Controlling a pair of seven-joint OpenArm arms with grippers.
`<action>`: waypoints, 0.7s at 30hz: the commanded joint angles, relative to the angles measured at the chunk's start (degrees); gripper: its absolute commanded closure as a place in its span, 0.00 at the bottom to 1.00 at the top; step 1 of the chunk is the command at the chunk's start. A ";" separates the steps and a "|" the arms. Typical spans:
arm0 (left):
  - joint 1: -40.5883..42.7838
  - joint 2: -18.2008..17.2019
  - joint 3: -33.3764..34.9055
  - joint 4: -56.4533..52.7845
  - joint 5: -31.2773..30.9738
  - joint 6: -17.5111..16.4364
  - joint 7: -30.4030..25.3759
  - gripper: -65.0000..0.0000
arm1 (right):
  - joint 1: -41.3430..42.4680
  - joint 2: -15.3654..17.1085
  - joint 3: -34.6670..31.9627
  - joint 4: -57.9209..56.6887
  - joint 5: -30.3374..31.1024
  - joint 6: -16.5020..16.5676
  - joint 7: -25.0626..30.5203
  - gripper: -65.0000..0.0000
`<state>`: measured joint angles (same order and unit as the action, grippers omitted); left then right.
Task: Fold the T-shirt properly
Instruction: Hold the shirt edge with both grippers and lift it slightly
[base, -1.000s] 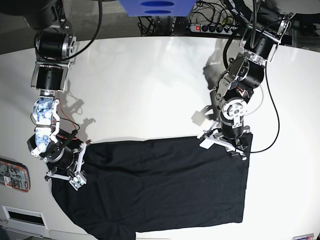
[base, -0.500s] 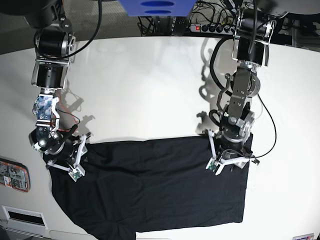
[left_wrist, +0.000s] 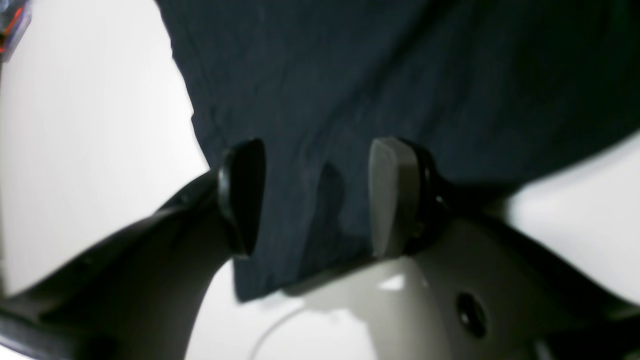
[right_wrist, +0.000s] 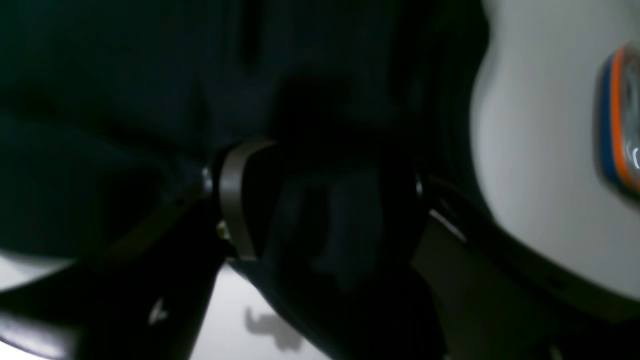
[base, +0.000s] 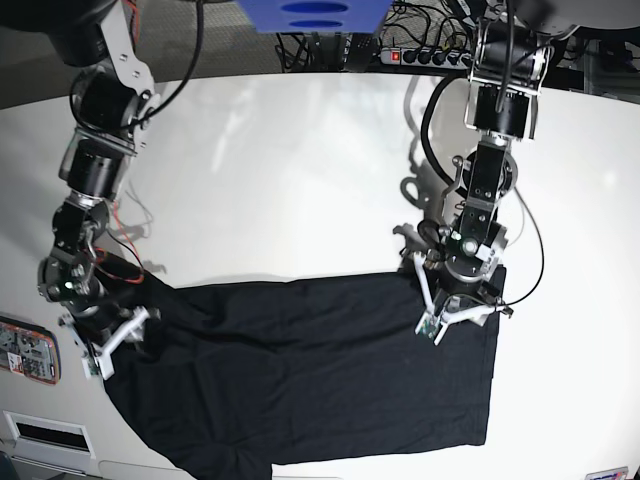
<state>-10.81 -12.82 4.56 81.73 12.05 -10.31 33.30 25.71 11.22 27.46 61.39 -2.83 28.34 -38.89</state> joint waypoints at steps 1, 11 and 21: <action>-1.46 -0.24 -1.44 1.04 -1.46 0.59 -0.99 0.50 | 0.97 -0.45 -0.08 0.72 0.68 -1.57 0.96 0.50; -3.04 -0.15 -6.89 -6.00 -11.57 0.59 -5.74 0.50 | 1.14 -3.00 -0.17 -1.74 0.68 -5.35 3.86 0.49; -3.13 -0.15 -6.80 -19.62 -12.10 0.59 -24.73 0.50 | 1.14 -2.92 -0.25 -13.96 0.50 -5.44 15.20 0.50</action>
<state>-12.08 -12.82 -2.17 61.25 0.19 -9.87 10.44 24.77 7.64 27.16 46.46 -3.20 22.72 -25.23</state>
